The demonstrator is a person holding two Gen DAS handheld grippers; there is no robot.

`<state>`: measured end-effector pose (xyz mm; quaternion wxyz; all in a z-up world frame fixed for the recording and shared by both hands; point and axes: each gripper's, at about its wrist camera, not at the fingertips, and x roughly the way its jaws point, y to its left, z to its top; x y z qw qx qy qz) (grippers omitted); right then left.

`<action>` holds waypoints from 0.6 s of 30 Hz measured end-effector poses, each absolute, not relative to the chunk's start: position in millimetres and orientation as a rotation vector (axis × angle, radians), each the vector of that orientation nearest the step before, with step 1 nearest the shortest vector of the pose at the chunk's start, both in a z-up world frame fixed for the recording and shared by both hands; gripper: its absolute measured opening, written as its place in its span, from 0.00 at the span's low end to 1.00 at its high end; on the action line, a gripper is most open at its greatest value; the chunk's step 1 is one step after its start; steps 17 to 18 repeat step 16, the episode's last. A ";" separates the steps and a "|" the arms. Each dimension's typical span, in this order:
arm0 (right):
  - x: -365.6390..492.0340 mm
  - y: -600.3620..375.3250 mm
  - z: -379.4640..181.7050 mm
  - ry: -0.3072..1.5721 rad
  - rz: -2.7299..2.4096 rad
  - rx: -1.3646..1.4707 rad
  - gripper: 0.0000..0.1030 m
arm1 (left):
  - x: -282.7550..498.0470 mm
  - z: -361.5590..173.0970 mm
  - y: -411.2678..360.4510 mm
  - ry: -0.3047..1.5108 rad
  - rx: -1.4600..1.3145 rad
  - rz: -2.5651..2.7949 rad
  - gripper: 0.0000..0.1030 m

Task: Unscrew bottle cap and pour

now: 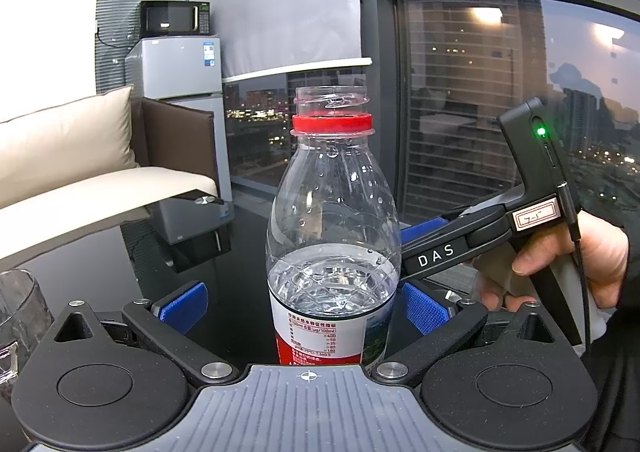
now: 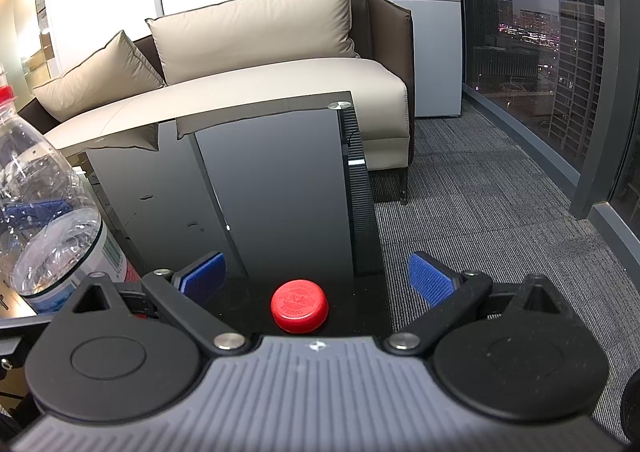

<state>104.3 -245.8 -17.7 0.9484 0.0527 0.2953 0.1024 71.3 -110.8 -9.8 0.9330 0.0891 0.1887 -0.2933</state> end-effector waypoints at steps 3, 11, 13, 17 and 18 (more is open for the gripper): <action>104.4 -246.6 -19.4 0.599 0.211 0.107 0.97 | 69.9 -10.0 -111.1 0.388 0.182 -0.603 0.99; 103.7 -247.1 -20.5 0.599 0.212 0.108 0.97 | 69.5 -9.5 -111.3 0.395 0.180 -0.607 0.99; 103.9 -246.9 -20.5 0.599 0.212 0.108 0.97 | 69.5 -9.2 -111.0 0.395 0.178 -0.606 0.99; 103.7 -246.9 -20.6 0.598 0.213 0.109 0.97 | 70.4 -9.0 -110.6 0.396 0.176 -0.605 0.99; 103.7 -246.9 -20.6 0.598 0.213 0.109 0.97 | 70.4 -9.0 -110.6 0.396 0.176 -0.605 0.99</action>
